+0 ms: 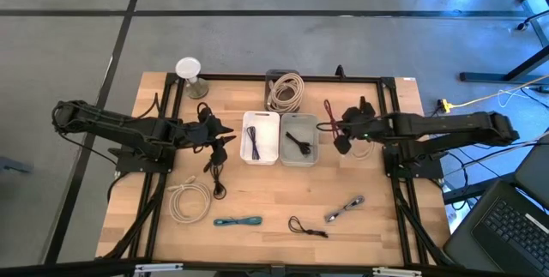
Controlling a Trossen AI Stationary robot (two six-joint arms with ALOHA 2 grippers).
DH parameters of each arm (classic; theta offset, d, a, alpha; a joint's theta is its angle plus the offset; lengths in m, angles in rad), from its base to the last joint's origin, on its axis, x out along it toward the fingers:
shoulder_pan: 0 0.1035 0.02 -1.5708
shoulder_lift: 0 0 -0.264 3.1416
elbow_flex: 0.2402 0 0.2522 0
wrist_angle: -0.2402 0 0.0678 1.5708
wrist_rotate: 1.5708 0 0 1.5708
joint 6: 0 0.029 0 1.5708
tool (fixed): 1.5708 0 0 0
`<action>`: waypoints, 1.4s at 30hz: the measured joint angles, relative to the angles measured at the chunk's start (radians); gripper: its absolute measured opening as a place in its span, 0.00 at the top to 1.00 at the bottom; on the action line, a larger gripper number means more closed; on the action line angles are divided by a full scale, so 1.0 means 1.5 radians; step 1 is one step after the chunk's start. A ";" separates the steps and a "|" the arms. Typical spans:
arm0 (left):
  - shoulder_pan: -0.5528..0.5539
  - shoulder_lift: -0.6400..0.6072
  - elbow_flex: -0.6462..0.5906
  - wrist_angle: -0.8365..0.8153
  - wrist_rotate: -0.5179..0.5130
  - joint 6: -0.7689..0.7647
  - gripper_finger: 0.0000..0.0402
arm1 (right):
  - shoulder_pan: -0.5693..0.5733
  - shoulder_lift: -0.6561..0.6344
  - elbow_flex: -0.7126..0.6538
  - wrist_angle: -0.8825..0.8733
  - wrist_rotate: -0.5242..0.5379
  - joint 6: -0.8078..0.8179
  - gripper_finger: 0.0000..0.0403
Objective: Pick & Place USB Port
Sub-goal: Put the pink patterned charger cable into the white bin
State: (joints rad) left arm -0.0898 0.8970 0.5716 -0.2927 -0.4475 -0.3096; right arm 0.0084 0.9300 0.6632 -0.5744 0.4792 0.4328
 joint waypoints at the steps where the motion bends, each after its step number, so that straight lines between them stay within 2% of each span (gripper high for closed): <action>1: 0.000 0.000 0.000 -0.002 0.001 0.000 0.75 | 0.006 -0.015 0.000 0.013 -0.003 -0.016 0.99; 7: 0.000 0.000 0.000 -0.004 0.001 0.000 0.76 | 0.040 -0.093 0.000 0.048 -0.043 -0.051 0.99; 10: 0.000 0.000 0.000 -0.006 0.001 0.000 0.75 | 0.055 -0.116 0.000 0.102 -0.112 -0.093 0.99; 13: 0.000 0.000 0.000 -0.009 0.001 0.000 0.75 | 0.064 -0.134 0.001 0.102 -0.083 -0.081 0.99; 16: 0.000 0.000 0.000 -0.013 0.001 0.000 0.76 | 0.072 -0.137 0.001 0.088 -0.011 -0.065 0.99; 20: 0.000 0.000 0.000 -0.002 -0.007 0.000 0.76 | 0.073 -0.127 0.001 0.043 -0.004 -0.049 0.99; 23: 0.000 0.014 -0.001 0.089 -0.021 0.011 0.76 | 0.082 -0.118 0.001 0.050 -0.011 -0.049 0.99; 26: 0.000 0.047 0.000 0.192 0.013 0.072 0.77 | 0.085 -0.112 0.001 0.047 -0.011 -0.046 0.99; 28: 0.000 0.070 0.000 0.210 0.035 0.100 0.77 | 0.084 -0.111 0.001 0.017 -0.001 -0.014 0.99; 34: 0.001 0.126 0.000 0.218 0.025 0.100 0.77 | 0.084 -0.101 -0.045 -0.105 -0.003 0.156 0.99; 37: 0.001 0.142 -0.001 0.234 0.023 0.100 0.77 | 0.082 -0.098 -0.094 -0.096 -0.011 0.200 0.99; 42: 0.001 0.147 -0.001 0.250 0.031 0.099 0.77 | 0.041 -0.089 -0.164 -0.015 -0.037 0.219 0.99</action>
State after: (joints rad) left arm -0.0891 1.1174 0.5705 0.0822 -0.4015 -0.1613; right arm 0.0695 0.7969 0.4171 -0.5973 0.4240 0.7617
